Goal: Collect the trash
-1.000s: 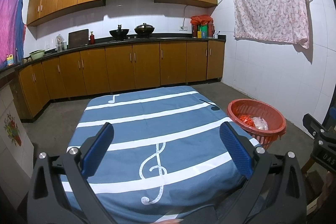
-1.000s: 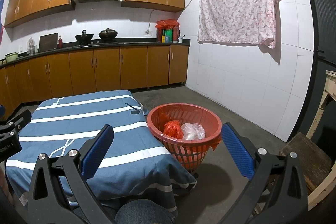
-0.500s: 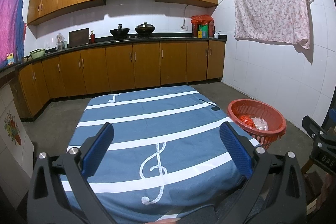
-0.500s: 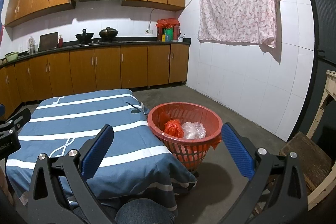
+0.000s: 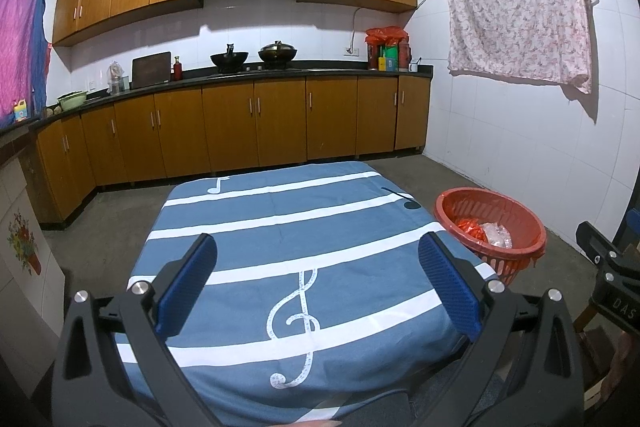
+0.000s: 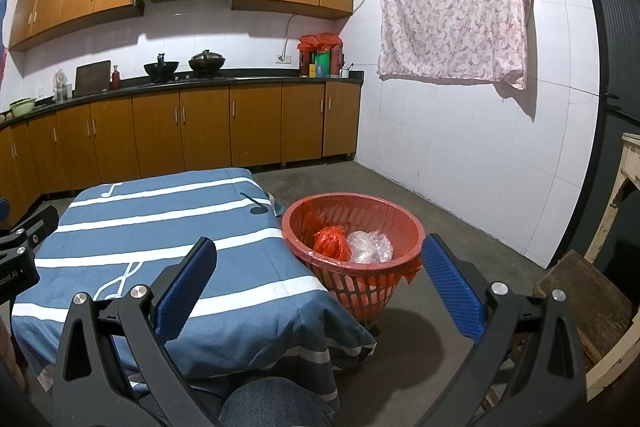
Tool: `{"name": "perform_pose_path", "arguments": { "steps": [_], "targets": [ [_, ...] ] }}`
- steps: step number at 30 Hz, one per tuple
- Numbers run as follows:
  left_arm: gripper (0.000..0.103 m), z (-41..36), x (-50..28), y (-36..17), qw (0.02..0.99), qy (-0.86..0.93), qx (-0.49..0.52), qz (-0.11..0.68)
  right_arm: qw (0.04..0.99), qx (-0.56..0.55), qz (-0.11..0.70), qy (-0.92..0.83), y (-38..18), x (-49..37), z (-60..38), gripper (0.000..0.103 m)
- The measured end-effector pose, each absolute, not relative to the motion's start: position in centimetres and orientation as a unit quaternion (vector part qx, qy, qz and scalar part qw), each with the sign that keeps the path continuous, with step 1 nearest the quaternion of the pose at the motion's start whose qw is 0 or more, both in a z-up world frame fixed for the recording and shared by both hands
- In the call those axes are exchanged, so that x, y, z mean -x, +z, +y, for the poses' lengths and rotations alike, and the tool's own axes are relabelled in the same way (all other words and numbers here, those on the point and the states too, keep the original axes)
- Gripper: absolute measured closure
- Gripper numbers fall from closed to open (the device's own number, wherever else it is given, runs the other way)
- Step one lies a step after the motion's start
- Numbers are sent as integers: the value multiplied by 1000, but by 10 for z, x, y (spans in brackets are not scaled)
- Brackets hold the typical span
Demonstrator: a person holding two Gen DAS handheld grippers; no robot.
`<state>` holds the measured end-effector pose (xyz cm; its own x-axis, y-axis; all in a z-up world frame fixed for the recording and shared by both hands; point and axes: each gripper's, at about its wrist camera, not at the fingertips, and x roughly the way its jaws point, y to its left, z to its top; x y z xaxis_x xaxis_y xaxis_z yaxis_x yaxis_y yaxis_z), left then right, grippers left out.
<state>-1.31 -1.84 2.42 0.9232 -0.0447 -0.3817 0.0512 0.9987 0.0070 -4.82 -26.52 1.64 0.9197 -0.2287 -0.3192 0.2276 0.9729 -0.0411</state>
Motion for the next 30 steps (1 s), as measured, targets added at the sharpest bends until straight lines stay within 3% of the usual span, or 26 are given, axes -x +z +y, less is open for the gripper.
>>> {"name": "perform_pose_path", "arguments": {
  "steps": [30],
  "targets": [
    [4,-21,13,20,980,-24,-9,196,980,1,164,-115,19,48,-268,2]
  ]
}}
